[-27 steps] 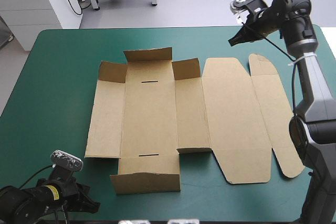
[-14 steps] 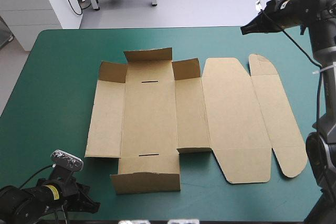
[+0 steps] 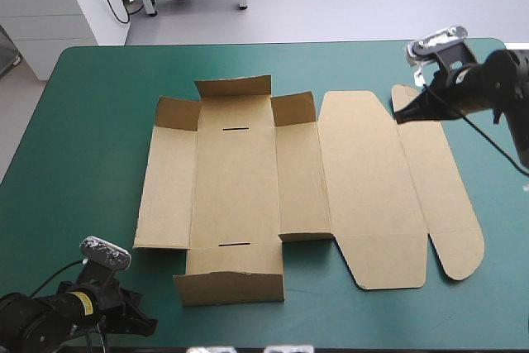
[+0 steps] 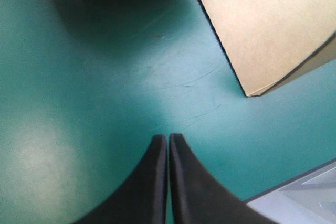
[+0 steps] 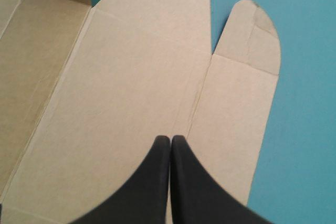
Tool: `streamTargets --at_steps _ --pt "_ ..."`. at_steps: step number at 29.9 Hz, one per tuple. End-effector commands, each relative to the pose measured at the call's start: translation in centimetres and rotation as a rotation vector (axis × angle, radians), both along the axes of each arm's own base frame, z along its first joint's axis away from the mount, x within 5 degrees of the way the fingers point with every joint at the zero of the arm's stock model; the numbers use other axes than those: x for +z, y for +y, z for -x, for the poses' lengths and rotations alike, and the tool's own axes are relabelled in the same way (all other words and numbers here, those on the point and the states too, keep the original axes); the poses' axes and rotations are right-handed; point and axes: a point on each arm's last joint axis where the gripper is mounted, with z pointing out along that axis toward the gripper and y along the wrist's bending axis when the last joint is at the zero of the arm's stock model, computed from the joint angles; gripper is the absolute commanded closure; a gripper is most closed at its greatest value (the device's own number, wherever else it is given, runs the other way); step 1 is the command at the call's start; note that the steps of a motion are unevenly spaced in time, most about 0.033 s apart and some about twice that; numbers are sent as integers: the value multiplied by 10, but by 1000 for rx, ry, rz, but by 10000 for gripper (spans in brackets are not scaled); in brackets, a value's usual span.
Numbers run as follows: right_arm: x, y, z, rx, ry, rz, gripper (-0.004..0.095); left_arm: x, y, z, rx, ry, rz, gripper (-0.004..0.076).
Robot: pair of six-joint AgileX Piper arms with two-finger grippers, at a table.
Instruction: Fold the box
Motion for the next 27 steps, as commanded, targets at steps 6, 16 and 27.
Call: streamTargets --at_steps 6,16,27 --pt "-17 3 96 60 -158 -111 922 8 -3 -4 2 -41 36 731" --pt "-49 -1 179 74 -274 -107 923 8 -3 -4 2 -41 36 731" --pt "-71 -5 220 85 -350 -69 923 29 -2 -1 -6 -44 42 731"
